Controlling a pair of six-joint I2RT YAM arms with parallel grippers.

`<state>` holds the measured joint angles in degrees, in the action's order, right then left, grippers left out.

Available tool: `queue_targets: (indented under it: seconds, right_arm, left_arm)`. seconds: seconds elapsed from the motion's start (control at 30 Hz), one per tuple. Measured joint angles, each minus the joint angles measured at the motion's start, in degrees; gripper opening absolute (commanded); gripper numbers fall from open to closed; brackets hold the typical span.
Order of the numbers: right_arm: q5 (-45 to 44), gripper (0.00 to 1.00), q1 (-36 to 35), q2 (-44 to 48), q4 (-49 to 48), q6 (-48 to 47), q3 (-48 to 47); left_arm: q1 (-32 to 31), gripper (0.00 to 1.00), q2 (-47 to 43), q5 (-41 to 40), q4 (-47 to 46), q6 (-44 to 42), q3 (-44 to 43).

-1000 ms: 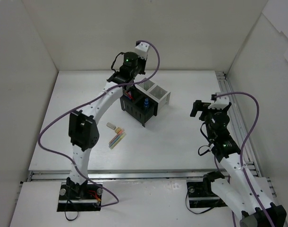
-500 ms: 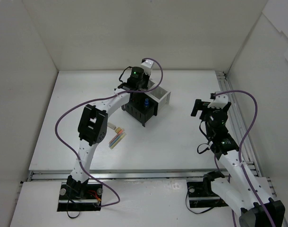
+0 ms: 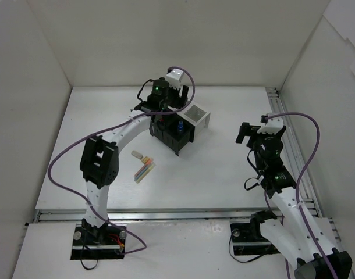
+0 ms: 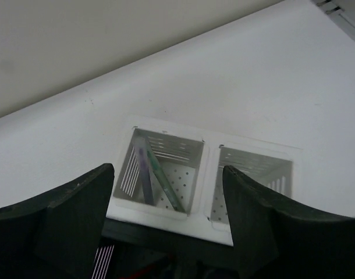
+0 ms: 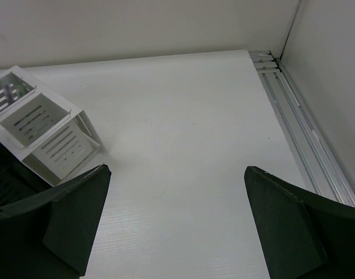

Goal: Sort the stationery into containers
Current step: Place the pen in the storage box, then pick up the pen from the center of the board.

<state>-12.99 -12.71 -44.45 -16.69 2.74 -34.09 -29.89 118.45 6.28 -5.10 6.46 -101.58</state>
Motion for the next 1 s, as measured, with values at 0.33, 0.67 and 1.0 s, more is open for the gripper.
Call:
queue_targets:
  seconds: [0.33, 0.67, 1.0]
  right_arm:
    - [2.9, 0.98, 0.0, 3.4, 1.1, 0.9, 0.0]
    - [5.1, 0.98, 0.4, 3.6, 2.3, 1.9, 0.0]
    - [7.2, 0.98, 0.4, 2.5, 3.7, 3.0, 0.0]
  left_arm:
    - [0.0, 1.0, -35.2, 1.0, 5.1, 3.1, 27.4]
    - [0.0, 1.0, -56.4, -4.5, 18.2, 12.1, 57.2]
    - [-1.3, 1.0, -56.6, 5.4, 20.2, 12.2, 64.8]
